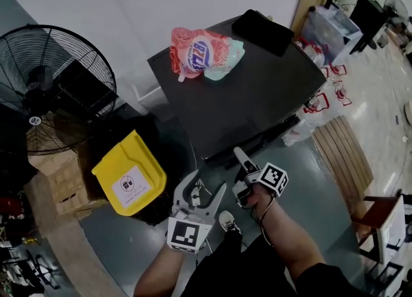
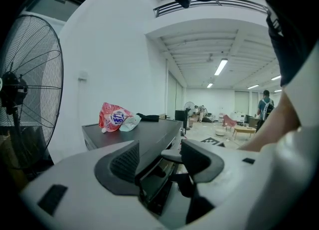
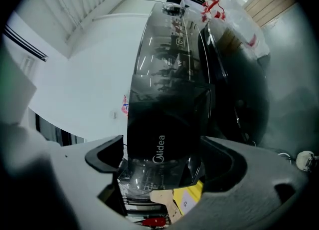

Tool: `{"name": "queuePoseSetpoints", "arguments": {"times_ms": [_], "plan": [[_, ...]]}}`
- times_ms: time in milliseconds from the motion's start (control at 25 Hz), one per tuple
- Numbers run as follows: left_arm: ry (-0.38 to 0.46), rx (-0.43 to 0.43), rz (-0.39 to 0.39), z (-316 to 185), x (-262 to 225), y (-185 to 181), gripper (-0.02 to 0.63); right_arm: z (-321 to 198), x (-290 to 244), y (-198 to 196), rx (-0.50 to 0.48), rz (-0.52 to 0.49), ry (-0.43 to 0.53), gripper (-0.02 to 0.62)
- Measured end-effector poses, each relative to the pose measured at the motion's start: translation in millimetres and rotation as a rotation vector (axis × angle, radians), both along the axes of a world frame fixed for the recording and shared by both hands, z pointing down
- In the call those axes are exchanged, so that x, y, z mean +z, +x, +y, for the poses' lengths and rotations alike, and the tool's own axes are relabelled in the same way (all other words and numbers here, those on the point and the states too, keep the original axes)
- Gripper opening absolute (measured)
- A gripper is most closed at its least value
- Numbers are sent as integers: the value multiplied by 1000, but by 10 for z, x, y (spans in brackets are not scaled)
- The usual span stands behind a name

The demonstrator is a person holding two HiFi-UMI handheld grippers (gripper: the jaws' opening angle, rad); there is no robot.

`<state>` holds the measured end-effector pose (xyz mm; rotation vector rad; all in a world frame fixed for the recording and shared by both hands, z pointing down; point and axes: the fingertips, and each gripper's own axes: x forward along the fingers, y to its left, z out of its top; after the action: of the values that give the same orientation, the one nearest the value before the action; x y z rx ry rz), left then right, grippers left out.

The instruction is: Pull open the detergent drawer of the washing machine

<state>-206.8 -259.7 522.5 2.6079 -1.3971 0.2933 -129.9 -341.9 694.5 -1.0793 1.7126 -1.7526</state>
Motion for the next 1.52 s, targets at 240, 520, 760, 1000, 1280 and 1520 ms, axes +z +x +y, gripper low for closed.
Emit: {"name": "queuePoseSetpoints", "arguments": {"times_ms": [240,520,760,1000,1280,1520], "plan": [[-7,-14,0,69,20,-74,242,-78,7,3,6,-11,-13,476],[-14,-32,-4,148,44,-131,242,-140,-1,23,41,-50,-6,439],[-13,-45,-7,214,38,-136,242,-127,-6,36,46,-34,-16,433],[-10,-51,-6,250,6,-123,242,-86,-24,22,46,-34,-42,428],[-7,-59,1,317,-47,-66,242,14,-26,60,33,-36,-39,425],[-5,-68,8,423,-44,2,241,153,-29,145,29,-32,-48,423]]}}
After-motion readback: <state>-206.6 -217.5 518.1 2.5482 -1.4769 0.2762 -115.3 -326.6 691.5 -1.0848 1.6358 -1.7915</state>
